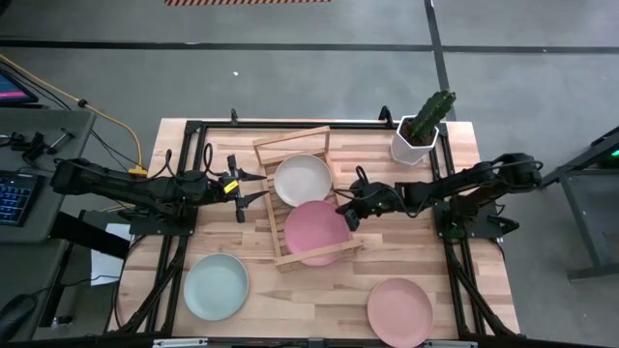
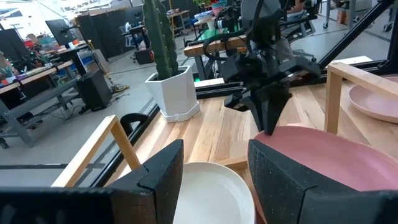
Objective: Place and stack plates onto a shelf
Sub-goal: Stack the top pink plate on top of the pink plate on the shelf, then stack the blue plate on top of the gray plate on the shelf
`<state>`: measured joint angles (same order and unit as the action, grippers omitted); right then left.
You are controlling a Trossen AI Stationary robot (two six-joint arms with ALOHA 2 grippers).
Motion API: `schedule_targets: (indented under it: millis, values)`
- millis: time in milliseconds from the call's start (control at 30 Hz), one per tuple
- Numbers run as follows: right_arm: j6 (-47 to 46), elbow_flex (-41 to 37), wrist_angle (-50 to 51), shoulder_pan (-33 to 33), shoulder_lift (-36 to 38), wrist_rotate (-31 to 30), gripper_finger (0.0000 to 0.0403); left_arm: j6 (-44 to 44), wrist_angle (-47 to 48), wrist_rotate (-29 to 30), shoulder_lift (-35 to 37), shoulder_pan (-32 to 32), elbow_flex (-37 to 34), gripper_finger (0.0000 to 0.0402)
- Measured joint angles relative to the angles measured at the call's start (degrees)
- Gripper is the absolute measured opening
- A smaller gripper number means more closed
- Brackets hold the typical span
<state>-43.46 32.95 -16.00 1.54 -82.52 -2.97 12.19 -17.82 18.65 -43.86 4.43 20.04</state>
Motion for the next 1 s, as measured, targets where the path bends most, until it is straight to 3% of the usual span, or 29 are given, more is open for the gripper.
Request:
schedule_targets:
  millis: [267,400,600,800,1000]
  values:
    - [2.26,0.0,-0.72,0.01,0.51,2.27,0.0124,0.0,0.02,0.0,0.0,0.01,-0.01,0.017]
    - [6.98,0.22,-1.08,-0.04,3.9,2.39,0.0155,0.0,0.04,0.04,0.0,0.0,-0.01,0.017]
    - [12.22,2.52,8.47,0.27,11.73,1.86,0.0162,-0.02,0.07,0.04,0.0,0.0,-0.01,0.017]
    - [8.87,2.58,22.7,4.47,17.15,1.8,0.0162,-1.21,1.62,-0.02,0.01,0.0,-0.01,0.017]
    - [7.88,2.58,27.57,9.95,19.32,-4.72,0.0162,-4.22,2.62,-0.49,0.02,0.05,-0.01,0.017]
